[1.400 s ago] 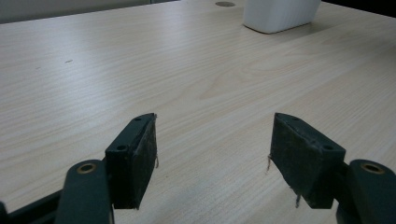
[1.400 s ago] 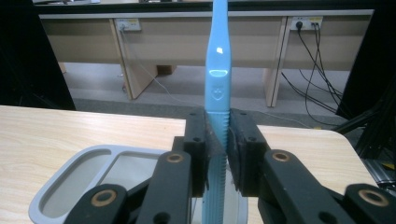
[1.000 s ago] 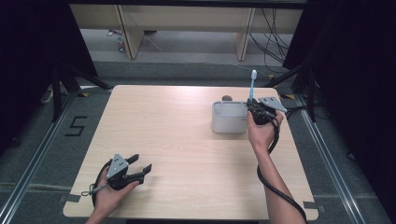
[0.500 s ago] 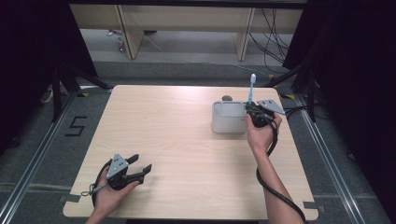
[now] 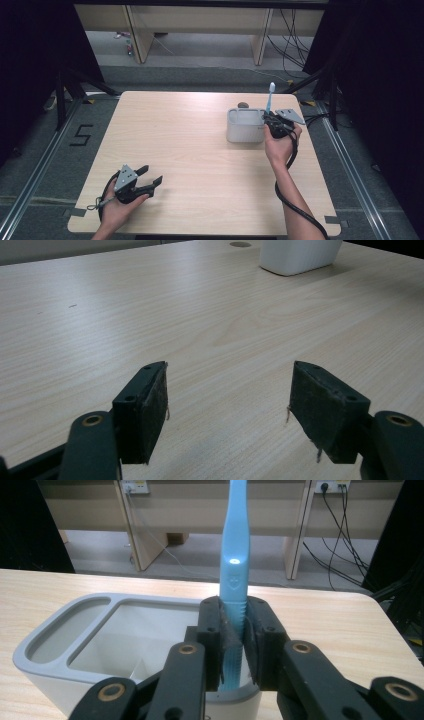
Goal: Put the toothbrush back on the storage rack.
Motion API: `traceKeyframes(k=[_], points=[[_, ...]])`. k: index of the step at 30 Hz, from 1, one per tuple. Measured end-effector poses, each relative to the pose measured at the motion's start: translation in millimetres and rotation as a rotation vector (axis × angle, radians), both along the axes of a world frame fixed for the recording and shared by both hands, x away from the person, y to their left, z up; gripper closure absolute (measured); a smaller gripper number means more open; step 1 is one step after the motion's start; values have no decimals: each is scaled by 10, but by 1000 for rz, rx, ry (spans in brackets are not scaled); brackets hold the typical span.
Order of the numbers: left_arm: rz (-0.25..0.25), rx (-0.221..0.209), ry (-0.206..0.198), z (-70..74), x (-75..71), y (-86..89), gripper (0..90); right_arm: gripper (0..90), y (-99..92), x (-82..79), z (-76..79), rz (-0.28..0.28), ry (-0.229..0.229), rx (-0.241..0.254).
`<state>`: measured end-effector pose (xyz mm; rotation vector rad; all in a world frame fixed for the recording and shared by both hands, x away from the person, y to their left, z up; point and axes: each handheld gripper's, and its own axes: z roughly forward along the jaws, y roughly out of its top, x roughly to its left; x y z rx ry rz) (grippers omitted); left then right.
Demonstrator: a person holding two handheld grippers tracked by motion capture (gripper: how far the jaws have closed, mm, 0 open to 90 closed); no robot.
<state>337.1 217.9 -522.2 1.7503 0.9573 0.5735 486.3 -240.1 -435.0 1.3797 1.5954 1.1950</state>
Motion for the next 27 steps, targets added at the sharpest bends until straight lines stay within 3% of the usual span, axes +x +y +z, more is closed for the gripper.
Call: traceKeyframes(k=[3,4,9,15,16,27], points=[[0,1,0,0,0,-1,309,785,-10,0,-23,-1,-6,-25],[0,1,0,0,0,-1,309,786,12,-20,-24,-11,16,7],[0,1,0,0,0,-1,309,786,-22,2,-48,9,-6,-42],[0,1,1,0,1,0,310,785,4,-24,-64,-6,20,-9],[0,0,0,0,1,0,309,785,-11,-12,-71,1,9,-36],[0,-1,1,0,2,2,309,785,5,-17,-91,6,18,-31]])
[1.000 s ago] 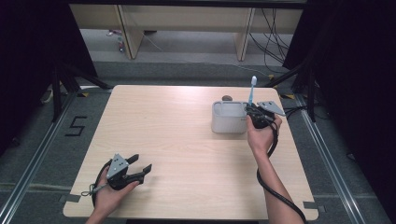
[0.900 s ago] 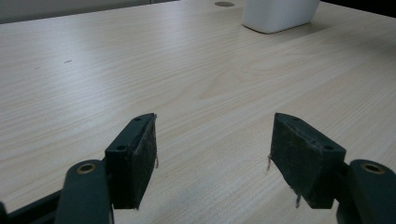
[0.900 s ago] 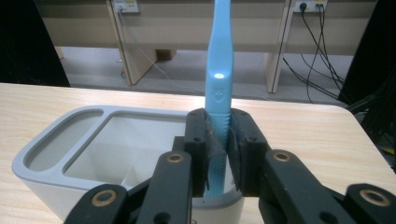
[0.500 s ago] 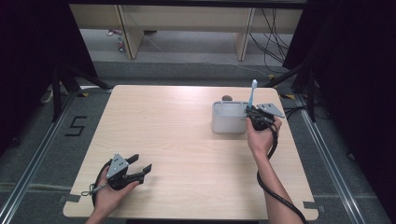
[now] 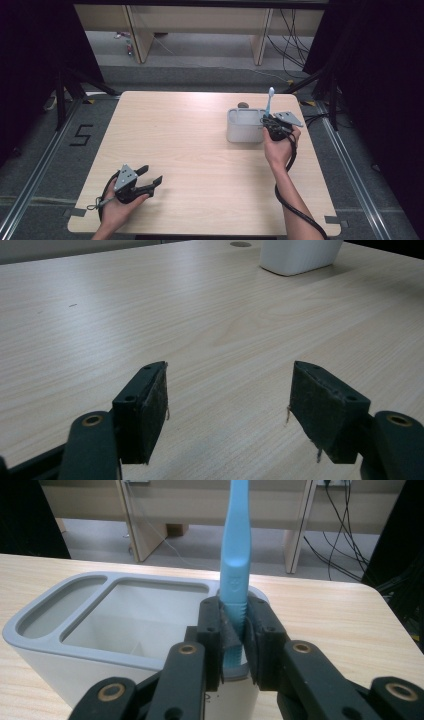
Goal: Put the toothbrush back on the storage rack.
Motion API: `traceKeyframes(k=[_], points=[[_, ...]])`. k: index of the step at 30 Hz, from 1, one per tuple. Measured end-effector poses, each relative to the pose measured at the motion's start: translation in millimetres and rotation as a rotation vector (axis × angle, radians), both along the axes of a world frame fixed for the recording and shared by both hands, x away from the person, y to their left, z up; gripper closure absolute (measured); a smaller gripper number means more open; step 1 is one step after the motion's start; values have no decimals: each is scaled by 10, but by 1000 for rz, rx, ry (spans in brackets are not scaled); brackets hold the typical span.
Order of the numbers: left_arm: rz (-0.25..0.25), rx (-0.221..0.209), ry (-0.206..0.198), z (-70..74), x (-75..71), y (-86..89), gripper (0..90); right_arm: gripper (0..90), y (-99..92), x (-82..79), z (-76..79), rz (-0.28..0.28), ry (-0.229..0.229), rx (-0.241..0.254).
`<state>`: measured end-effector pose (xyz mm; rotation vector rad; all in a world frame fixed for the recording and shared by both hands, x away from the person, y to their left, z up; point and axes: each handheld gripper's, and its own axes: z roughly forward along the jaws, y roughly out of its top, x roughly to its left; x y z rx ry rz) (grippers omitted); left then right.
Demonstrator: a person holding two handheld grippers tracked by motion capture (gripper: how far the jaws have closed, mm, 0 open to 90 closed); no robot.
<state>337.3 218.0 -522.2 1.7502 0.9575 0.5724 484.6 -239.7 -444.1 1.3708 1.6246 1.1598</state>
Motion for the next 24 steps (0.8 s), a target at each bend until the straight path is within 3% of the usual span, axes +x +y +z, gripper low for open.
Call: traceKeyframes(k=[13,16,18,19,20,23,24], points=[[0,1,0,0,0,0,309,768,-2,-14,-13,-3,4,-1],[1,1,0,0,0,-1,309,721,25,-39,1,-12,17,14],[0,1,0,1,-1,-1,309,686,8,-31,3,0,6,-17],[1,1,0,0,-2,0,309,655,31,-52,13,-14,22,8],[1,1,-1,0,-1,0,309,634,15,-45,17,-4,14,-16],[1,2,1,0,-1,-3,309,576,24,-64,28,-20,7,-7],[1,3,1,0,-1,-4,309,556,3,-57,39,-5,-4,-33]])
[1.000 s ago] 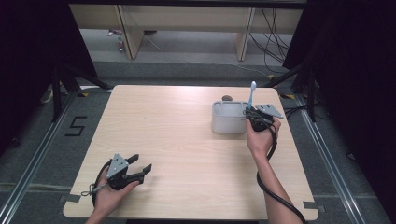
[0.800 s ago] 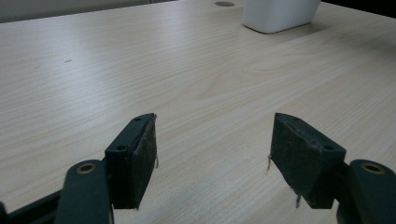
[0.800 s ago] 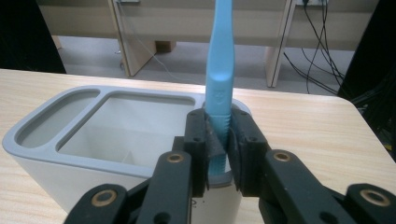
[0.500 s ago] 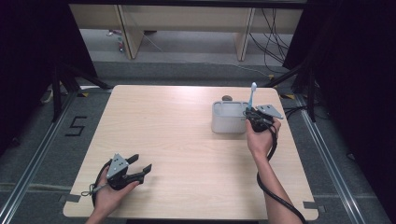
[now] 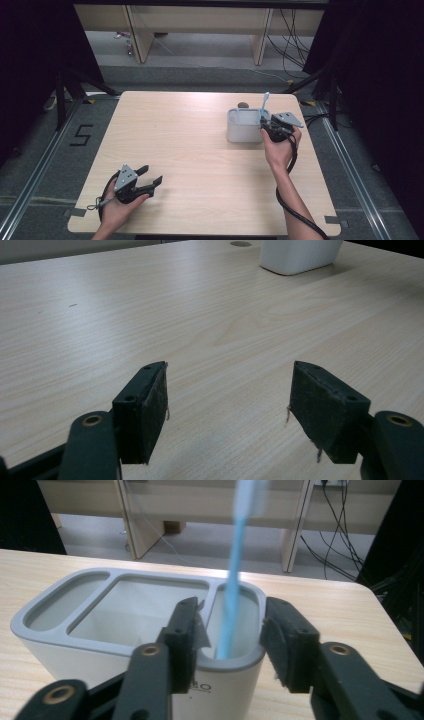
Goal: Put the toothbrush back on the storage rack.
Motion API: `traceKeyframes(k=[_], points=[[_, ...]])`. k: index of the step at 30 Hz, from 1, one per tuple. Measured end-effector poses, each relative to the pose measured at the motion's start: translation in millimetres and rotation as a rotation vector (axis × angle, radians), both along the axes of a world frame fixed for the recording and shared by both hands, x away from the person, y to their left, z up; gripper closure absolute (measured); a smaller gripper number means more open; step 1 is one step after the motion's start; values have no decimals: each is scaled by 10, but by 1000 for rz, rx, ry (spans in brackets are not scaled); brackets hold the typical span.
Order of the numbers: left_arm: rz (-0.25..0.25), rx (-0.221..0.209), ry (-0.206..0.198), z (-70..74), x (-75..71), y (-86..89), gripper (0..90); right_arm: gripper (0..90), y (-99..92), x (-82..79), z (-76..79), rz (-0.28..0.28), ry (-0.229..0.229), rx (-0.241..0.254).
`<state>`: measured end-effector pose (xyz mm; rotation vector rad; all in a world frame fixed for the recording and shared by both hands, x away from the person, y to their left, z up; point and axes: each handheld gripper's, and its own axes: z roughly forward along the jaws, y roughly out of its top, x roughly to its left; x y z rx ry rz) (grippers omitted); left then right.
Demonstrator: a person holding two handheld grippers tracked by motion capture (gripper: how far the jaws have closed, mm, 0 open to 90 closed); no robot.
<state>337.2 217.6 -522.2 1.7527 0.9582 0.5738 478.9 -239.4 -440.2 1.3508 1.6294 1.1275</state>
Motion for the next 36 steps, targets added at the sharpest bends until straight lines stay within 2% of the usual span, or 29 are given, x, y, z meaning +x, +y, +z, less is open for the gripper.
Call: traceKeyframes(k=[1,2,3,4,5,7,12,13,14,16,19,20,23,25,26,27,29,30,33,35,36], points=[[0,0,0,0,0,0,309,542,0,-5,9,-1,1,-1],[0,0,0,0,0,0,309,535,13,-21,15,-12,10,17],[0,-1,0,0,0,1,309,526,0,-15,21,8,3,12],[1,-1,0,0,1,2,309,517,-8,-29,29,2,12,-2],[1,0,1,0,1,2,309,511,10,-41,30,-8,24,31],[0,0,-1,0,-1,1,309,506,-7,-60,36,-3,28,14],[1,-1,-1,0,0,2,308,492,-21,-127,42,-1,41,45],[1,-1,0,0,0,2,308,491,-46,-126,33,8,24,17],[1,0,0,0,0,1,309,488,-31,-149,37,2,43,44],[1,-1,0,0,0,2,308,485,-29,-176,37,1,49,58],[2,-1,0,0,1,2,308,479,-69,-197,35,27,43,18],[1,-1,0,0,1,3,308,478,-60,-218,36,20,57,28],[3,-1,1,-1,1,0,308,477,-81,-252,30,33,54,17],[3,1,1,0,0,-3,309,475,-67,-292,22,25,60,39],[2,3,0,0,0,-4,309,475,-83,-309,28,36,66,27],[1,0,-1,-2,2,-5,309,475,-94,-321,30,37,57,9],[-1,-3,-2,-5,7,-5,309,475,-88,-355,25,40,56,29],[1,-2,0,-5,7,-4,309,475,-95,-373,28,39,55,19],[1,-3,-2,-5,6,-4,309,474,-104,-415,14,52,56,30],[1,-2,0,-5,7,-3,309,473,-123,-448,12,49,54,11],[1,-2,0,-5,7,-4,309,472,-125,-458,6,51,55,24]])
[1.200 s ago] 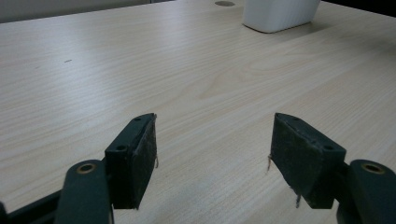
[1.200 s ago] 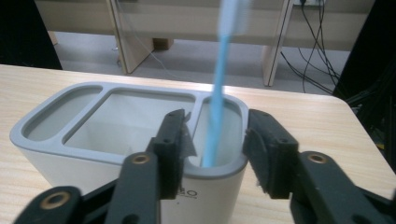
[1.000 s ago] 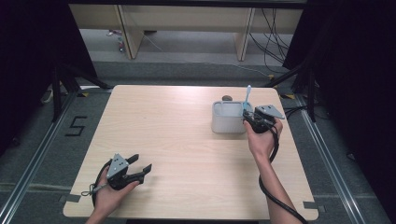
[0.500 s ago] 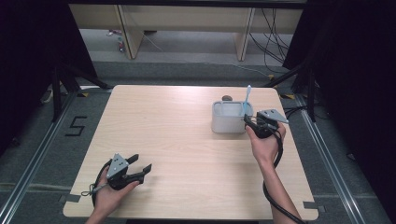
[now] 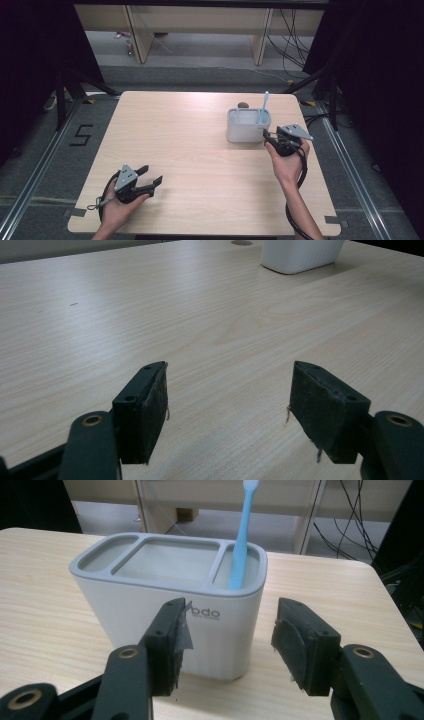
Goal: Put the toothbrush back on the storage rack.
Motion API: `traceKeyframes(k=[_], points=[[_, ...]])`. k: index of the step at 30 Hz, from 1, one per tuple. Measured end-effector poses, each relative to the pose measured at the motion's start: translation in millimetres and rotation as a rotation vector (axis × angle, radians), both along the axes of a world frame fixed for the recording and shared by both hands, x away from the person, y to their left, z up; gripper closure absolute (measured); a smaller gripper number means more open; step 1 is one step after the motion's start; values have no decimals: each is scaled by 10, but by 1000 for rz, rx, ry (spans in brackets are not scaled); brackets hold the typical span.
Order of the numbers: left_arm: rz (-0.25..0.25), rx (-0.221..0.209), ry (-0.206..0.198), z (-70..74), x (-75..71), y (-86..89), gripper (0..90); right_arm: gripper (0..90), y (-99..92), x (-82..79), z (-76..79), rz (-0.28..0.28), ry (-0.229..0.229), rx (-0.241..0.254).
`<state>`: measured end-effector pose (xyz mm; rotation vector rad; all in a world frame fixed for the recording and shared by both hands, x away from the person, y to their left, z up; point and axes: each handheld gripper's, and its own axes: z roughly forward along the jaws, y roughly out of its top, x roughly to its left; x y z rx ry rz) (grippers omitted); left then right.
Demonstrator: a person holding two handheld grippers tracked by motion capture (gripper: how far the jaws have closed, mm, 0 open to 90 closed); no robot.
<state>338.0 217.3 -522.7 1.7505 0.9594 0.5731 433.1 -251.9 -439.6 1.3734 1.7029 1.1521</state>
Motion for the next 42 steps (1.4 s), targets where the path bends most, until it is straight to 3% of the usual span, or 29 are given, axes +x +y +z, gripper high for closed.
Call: traceKeyframes(k=[1,2,3,7,8,10,15,16,17,20,22,26,28,29,30,31,35,37,38,39,41,42], points=[[0,0,-1,0,0,-1,309,472,1,-18,-1,0,1,11],[0,-1,-2,0,-2,-1,309,470,-18,-33,1,-2,-5,-25],[1,0,-2,1,-3,0,309,469,-7,-58,-3,-5,0,5],[1,-4,-1,-1,1,3,309,469,-63,-121,-21,10,-5,-24],[0,-3,-1,-1,1,3,309,469,-49,-147,-31,-2,-5,-5],[1,-3,-1,-1,1,2,309,469,-88,-176,-49,8,-8,-29],[3,1,1,2,-3,3,309,469,-129,-272,-85,10,12,-17],[3,0,1,2,-2,3,309,470,-155,-294,-100,12,3,-37],[0,-3,-1,-1,1,2,309,470,-153,-316,-105,9,20,-20],[1,-1,0,0,1,2,309,470,-199,-365,-147,14,7,-37],[2,-1,-1,0,1,3,309,469,-199,-425,-176,-1,26,-3],[3,0,-2,0,-1,2,309,469,-259,-485,-237,14,38,-32],[3,0,-2,0,-1,2,309,469,-253,-532,-258,0,58,-1],[3,-1,-1,0,0,3,309,469,-285,-541,-278,-1,47,-30],[4,-2,-1,0,2,4,309,468,-266,-578,-299,-16,72,17],[4,-3,0,0,3,5,309,468,-307,-572,-326,1,50,-29],[5,-4,-2,-1,2,5,309,468,-327,-638,-408,-15,69,-4],[10,4,2,5,-5,6,309,468,-363,-664,-426,-1,72,-24],[10,4,2,4,-5,5,309,468,-348,-704,-431,-20,109,8],[6,-3,-2,-1,1,4,309,468,-377,-693,-454,1,85,-12],[6,0,-1,0,0,3,309,468,-394,-721,-477,-9,81,-24],[6,0,-2,0,0,3,309,468,-381,-753,-484,-22,94,-6]])
